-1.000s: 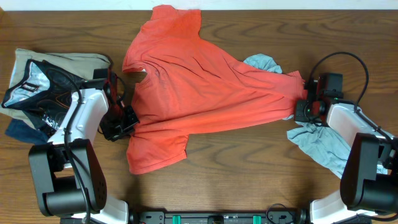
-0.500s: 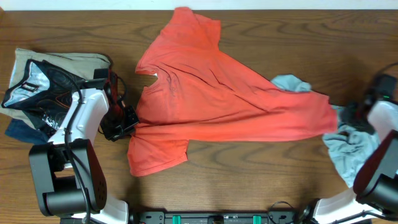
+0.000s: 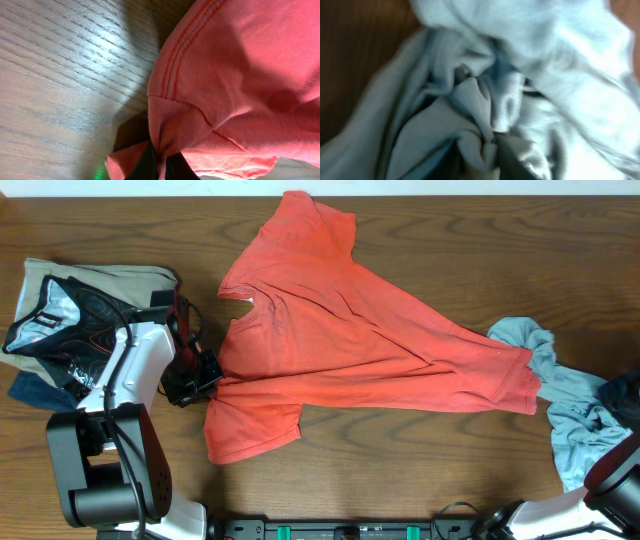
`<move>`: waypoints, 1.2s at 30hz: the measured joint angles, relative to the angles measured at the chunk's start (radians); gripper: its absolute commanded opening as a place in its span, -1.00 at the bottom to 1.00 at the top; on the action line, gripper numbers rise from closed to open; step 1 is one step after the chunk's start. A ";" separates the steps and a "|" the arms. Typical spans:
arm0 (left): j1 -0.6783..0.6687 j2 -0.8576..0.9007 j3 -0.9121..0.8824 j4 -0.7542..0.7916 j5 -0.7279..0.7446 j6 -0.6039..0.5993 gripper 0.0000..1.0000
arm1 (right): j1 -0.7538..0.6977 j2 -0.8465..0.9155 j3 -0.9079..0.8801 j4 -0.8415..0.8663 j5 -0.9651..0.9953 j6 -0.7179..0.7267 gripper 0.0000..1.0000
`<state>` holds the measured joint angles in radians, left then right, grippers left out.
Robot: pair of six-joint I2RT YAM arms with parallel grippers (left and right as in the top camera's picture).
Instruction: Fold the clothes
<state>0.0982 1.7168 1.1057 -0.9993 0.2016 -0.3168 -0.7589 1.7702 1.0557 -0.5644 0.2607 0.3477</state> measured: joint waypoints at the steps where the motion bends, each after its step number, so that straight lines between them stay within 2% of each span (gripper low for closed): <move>1: 0.000 0.000 0.000 0.000 0.000 0.000 -0.88 | -0.007 0.000 0.002 0.026 -0.053 -0.006 -0.28; 3: 0.000 0.000 0.000 0.000 0.000 0.000 -0.88 | -0.010 0.000 0.014 0.087 -0.208 -0.040 -0.02; 7: 0.000 0.000 0.000 -0.003 0.000 0.000 -0.88 | 0.024 0.000 0.055 0.145 -0.496 -0.129 0.17; 11: 0.000 0.000 0.000 -0.004 0.000 0.000 -0.88 | 0.109 0.000 0.067 0.131 -0.633 -0.233 0.43; 15: 0.000 0.000 0.000 -0.004 0.000 0.000 -0.88 | 0.206 0.000 0.065 0.122 -0.631 -0.324 0.58; 25: 0.000 0.000 0.000 -0.003 0.000 0.000 -0.88 | 0.354 0.108 0.061 0.111 -0.427 -0.385 0.57; 26: 0.000 0.000 0.000 -0.004 0.000 0.000 -0.88 | 0.357 0.122 0.061 0.117 -0.404 -0.386 0.55; 28: 0.000 0.000 0.000 -0.003 0.000 0.000 -0.88 | 0.360 0.128 0.064 0.122 -0.358 -0.381 0.27; 29: 0.000 0.000 0.000 -0.003 0.000 0.000 -0.88 | 0.360 0.133 0.064 0.116 -0.330 -0.377 -0.06; 30: 0.000 0.000 0.000 -0.004 0.000 0.000 -0.88 | 0.359 0.140 0.064 0.115 -0.290 -0.363 -0.60; 31: 0.000 0.000 0.000 -0.004 0.000 0.000 -0.87 | 0.359 0.140 0.064 0.119 -0.258 -0.352 -0.86; 32: 0.000 0.000 0.000 -0.003 0.000 0.000 -0.88 | 0.358 0.140 0.064 0.117 -0.232 -0.332 -0.98; 36: 0.000 0.000 0.000 -0.004 0.000 0.000 -0.88 | 0.337 0.141 0.069 0.113 -0.122 -0.244 -0.98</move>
<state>0.0982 1.7168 1.1057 -1.0035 0.2016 -0.3168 -0.4217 1.9110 1.1252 -0.4511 0.1387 0.1040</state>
